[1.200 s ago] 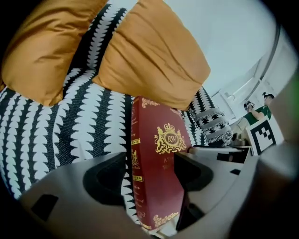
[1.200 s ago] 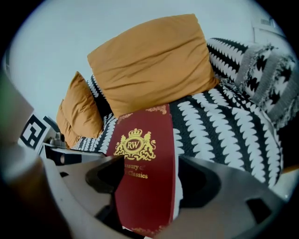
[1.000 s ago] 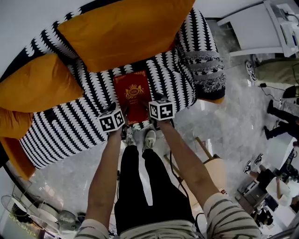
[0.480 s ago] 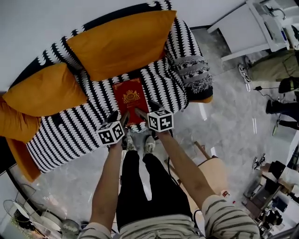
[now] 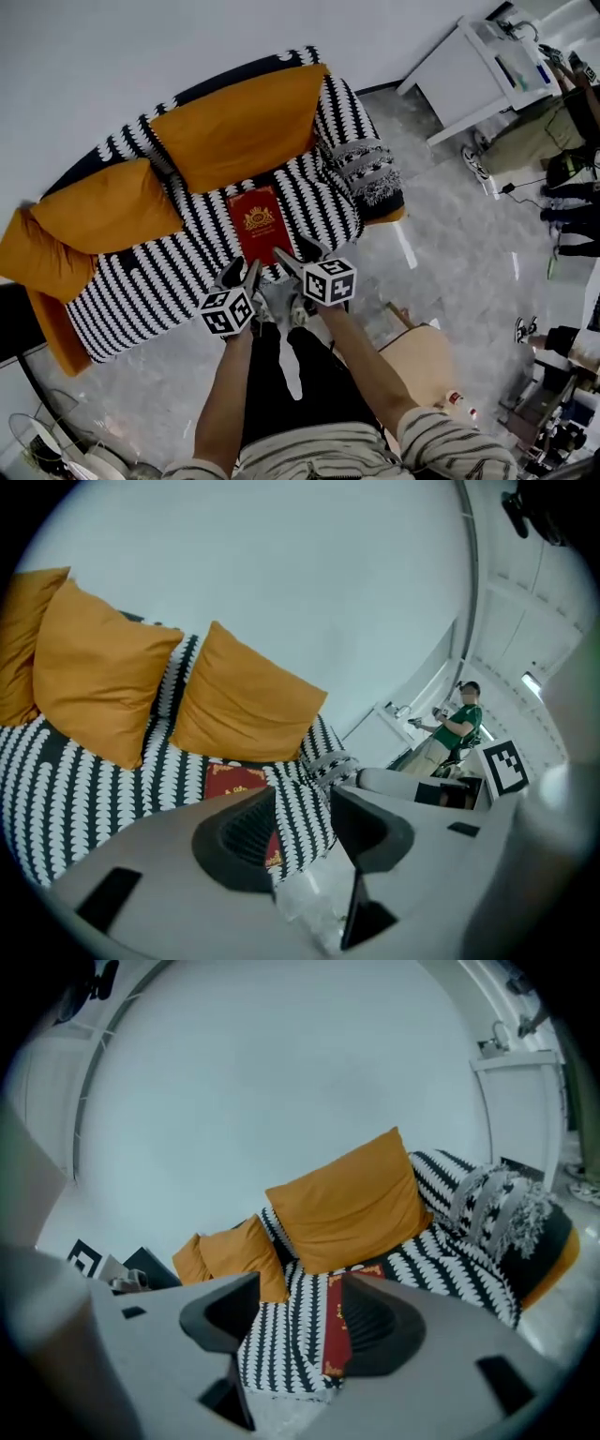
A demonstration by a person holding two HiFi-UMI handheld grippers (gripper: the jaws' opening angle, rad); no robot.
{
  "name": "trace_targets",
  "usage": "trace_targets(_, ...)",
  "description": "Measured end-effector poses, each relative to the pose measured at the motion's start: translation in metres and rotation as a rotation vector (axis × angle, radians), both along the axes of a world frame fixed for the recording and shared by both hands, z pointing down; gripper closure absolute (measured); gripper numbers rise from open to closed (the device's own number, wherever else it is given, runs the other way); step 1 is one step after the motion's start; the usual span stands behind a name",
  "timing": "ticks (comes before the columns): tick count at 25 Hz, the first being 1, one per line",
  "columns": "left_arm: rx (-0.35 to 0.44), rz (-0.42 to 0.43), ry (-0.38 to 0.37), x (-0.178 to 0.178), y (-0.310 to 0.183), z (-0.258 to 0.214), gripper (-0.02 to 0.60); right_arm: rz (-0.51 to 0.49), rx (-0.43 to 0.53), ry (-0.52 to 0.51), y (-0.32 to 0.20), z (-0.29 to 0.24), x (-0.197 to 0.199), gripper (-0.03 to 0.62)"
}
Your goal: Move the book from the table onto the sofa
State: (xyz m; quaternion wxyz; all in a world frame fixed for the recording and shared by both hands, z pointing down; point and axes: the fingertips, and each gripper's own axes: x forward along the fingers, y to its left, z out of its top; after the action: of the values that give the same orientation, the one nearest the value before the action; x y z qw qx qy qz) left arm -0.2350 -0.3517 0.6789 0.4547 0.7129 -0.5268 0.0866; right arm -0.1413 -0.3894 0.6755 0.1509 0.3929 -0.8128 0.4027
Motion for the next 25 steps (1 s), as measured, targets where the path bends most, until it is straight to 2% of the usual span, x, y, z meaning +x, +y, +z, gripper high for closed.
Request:
trace_targets(3, 0.069, 0.022, -0.007, 0.009, 0.004, -0.041, 0.399, -0.003, 0.049, 0.006, 0.014, -0.037, 0.003, 0.341)
trace_targets(8, 0.198, 0.064, -0.021, 0.023, 0.016, -0.118, 0.426, -0.052, 0.156, -0.005, 0.041, -0.111, 0.005, 0.359)
trace_targets(13, 0.314, 0.152, -0.093, 0.038, 0.033, -0.184, 0.454, -0.053, 0.247, 0.016, 0.059, -0.175, 0.025, 0.418)
trace_targets(16, 0.367, 0.164, -0.098, 0.044, 0.047, -0.224, 0.481, -0.052, 0.295, 0.026, 0.076, -0.216, 0.033, 0.433)
trace_targets(19, 0.441, 0.173, -0.099, 0.050, 0.048, -0.270, 0.510, -0.029, 0.385, 0.031, 0.079, -0.264, 0.036, 0.499)
trace_targets(25, 0.577, 0.150, -0.093, 0.059, 0.043, -0.350, 0.526, -0.014, 0.495, 0.014, 0.074, -0.330, 0.038, 0.528)
